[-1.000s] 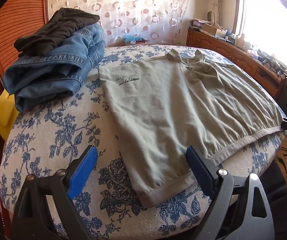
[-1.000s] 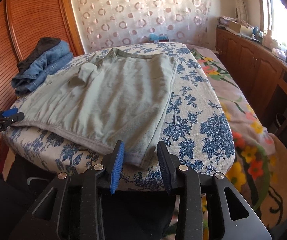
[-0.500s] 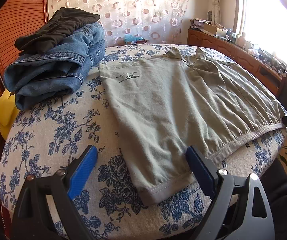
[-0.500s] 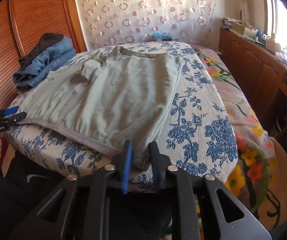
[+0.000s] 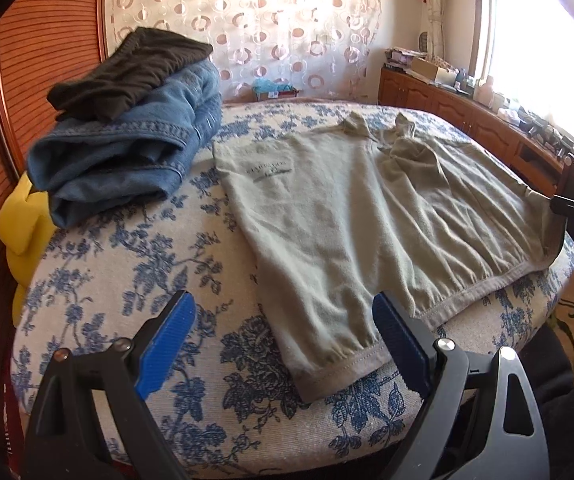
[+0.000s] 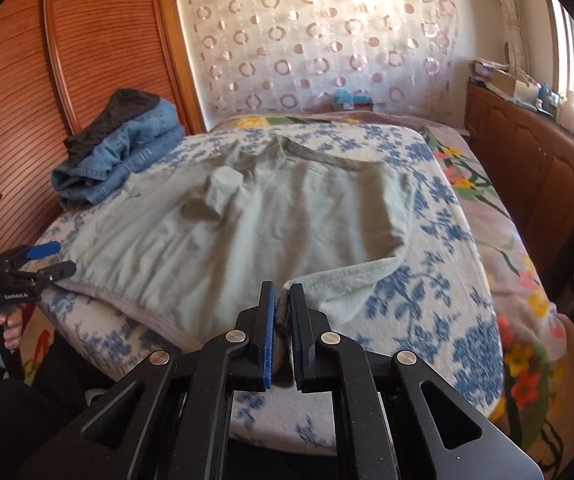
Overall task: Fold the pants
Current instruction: 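Grasp the hem of one shorts leg with the right gripper, then lift the held leg and fold it over the other leg with the right gripper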
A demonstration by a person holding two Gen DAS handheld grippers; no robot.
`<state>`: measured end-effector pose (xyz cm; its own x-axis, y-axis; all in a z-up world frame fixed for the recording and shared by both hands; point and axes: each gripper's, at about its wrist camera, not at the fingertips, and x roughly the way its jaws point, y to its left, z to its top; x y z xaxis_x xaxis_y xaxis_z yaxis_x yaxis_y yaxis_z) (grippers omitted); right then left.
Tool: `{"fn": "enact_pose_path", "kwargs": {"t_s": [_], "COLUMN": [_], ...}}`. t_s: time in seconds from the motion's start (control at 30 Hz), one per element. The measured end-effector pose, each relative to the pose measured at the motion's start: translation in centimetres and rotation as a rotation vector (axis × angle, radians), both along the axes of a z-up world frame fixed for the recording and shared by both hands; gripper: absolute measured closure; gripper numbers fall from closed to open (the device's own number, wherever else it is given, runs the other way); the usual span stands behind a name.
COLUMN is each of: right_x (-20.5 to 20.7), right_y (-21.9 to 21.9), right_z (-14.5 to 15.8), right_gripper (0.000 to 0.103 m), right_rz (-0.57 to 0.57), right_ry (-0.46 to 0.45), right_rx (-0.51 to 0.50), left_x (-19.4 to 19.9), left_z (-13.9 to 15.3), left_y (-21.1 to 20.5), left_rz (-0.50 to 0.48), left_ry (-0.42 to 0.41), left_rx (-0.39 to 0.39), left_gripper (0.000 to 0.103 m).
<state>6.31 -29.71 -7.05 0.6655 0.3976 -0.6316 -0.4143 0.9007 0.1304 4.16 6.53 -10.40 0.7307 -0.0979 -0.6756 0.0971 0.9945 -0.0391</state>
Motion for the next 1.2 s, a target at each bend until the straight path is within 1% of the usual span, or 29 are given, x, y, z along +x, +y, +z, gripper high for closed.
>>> {"fn": "enact_pose_path", "kwargs": {"t_s": [0.13,0.23,0.4,0.73,0.93,1.2], "right_x": [0.8,1.1,1.7,1.8,1.7,1.3], "right_y": [2.2,4.8,8.8,16.9,20.5,23.5], "right_z": [1.0,1.9,3.0,4.1,3.9,2.8], "right_gripper": [0.098,0.098,0.098,0.099,0.098,0.098], "right_rz": [0.054,0.112,0.201,0.38,0.448,0.511], "right_ry": [-0.018,-0.044,-0.068,-0.07,-0.039,0.028], "right_rx": [0.018,0.005,0.001,0.032,0.058,0.091], "left_x": [-0.1,-0.1,-0.4,-0.9,-1.2,-1.5], "left_z": [0.7,1.0,1.3,1.5,1.3,1.0], "left_y": [0.5,0.9,2.0,4.4,6.0,7.6], "left_rz": [0.011,0.015,0.036,0.091,0.13,0.167], "left_ry": [-0.02,-0.028,-0.039,-0.052,-0.054,-0.053], "left_rx": [-0.003,0.012,0.015,0.015,0.009,0.005], "left_gripper": [0.012,0.012,0.012,0.012,0.012,0.012]}}
